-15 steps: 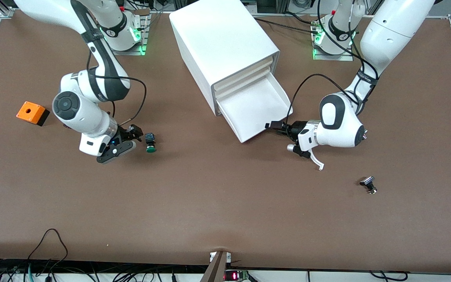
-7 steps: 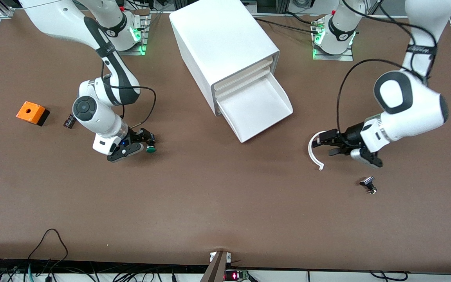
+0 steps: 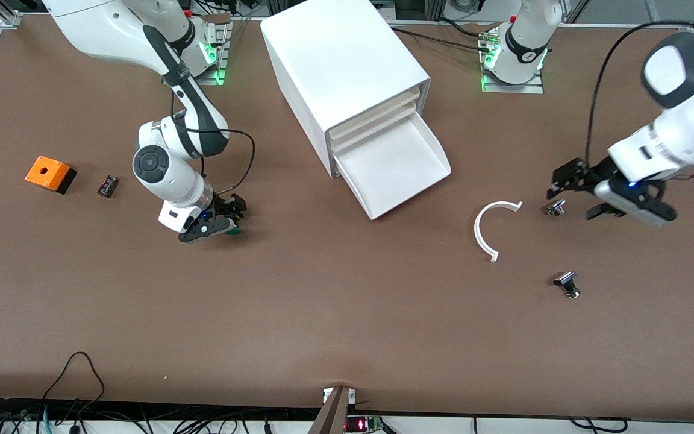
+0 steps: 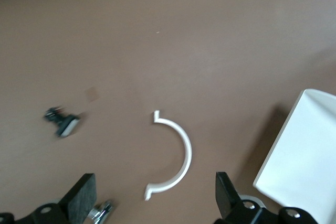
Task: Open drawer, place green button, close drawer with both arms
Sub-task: 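Lower the right gripper over the green button while the left gripper withdraws, then grasp the green button by its blue base with the right gripper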
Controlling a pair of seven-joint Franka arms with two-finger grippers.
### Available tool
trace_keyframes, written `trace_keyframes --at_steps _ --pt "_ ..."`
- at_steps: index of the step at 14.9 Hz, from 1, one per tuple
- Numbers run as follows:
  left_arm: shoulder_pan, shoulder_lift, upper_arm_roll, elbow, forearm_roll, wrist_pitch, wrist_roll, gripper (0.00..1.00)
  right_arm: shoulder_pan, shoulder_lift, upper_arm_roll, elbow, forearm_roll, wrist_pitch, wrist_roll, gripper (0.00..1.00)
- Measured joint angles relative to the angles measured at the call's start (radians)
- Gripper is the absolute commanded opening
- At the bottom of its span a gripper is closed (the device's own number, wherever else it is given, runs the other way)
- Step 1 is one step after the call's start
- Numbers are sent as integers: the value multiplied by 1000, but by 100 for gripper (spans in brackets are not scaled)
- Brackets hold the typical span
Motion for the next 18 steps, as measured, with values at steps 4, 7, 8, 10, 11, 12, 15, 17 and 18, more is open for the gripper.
trace_keyframes --at_steps 4,7,8,10,11,12,15,17,18 --pt "0 -29 9 142 179 -221 -131 100 0 -6 0 -64 0 71 0 100" --pt "-6 -31 8 222 271 -340 -223 100 0 -20 5 -86 0 78 0 100" --pt "-9 -31 7 232 289 -352 -240 100 0 -21 9 -89 0 81 0 100" --pt "-21 -31 6 241 300 -362 -264 100 1 -21 16 -94 0 88 21 100" --pt "-27 -31 6 242 301 -363 -273 100 1 -21 18 -96 0 89 37 100" --pt "-31 -30 6 242 301 -367 -278 100 2 -20 23 -98 0 90 45 100" --pt "-33 -28 6 242 301 -388 -315 100 6 -17 32 -101 0 93 61 97" --pt "-33 -28 5 242 302 -413 -346 100 6 -10 32 -104 0 103 62 97" --pt "-33 -28 4 243 302 -431 -360 100 6 -5 32 -104 0 109 62 97"
